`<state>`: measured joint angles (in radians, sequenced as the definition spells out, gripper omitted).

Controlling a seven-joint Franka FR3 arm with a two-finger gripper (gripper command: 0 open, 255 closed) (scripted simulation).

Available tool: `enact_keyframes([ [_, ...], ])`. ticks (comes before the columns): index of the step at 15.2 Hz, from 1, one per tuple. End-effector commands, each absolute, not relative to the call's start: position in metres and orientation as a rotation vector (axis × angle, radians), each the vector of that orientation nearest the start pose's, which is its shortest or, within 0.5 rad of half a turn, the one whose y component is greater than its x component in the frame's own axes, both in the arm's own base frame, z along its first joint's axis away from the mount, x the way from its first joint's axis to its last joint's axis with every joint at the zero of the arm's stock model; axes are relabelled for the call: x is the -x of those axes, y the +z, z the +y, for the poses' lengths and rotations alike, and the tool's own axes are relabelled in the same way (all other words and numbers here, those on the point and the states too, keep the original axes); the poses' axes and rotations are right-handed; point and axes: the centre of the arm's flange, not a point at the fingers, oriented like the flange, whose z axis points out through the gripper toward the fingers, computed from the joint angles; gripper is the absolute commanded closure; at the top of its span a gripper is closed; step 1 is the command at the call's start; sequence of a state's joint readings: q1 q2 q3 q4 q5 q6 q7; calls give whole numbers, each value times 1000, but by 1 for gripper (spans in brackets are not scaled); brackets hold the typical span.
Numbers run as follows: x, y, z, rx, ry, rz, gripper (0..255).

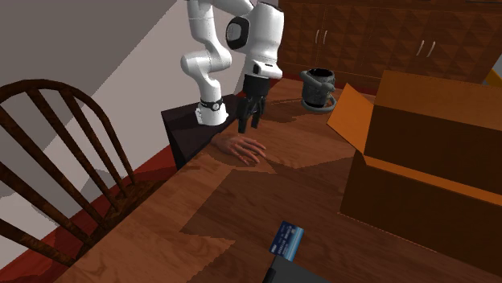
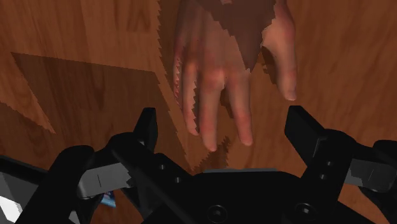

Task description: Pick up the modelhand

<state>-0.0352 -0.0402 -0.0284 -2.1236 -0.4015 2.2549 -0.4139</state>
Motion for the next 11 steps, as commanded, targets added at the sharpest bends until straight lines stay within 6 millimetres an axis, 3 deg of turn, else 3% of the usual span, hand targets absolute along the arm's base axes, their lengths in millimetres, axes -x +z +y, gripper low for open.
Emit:
enact_keyframes([
  [1,-557,440,-45,3356,-164,-1029,0],
  [9,-557,405,-45,3356,-164,-1029,0],
  [10,-557,405,-46,3356,-164,-1029,255],
  [11,-557,405,-46,3356,-164,-1029,255],
])
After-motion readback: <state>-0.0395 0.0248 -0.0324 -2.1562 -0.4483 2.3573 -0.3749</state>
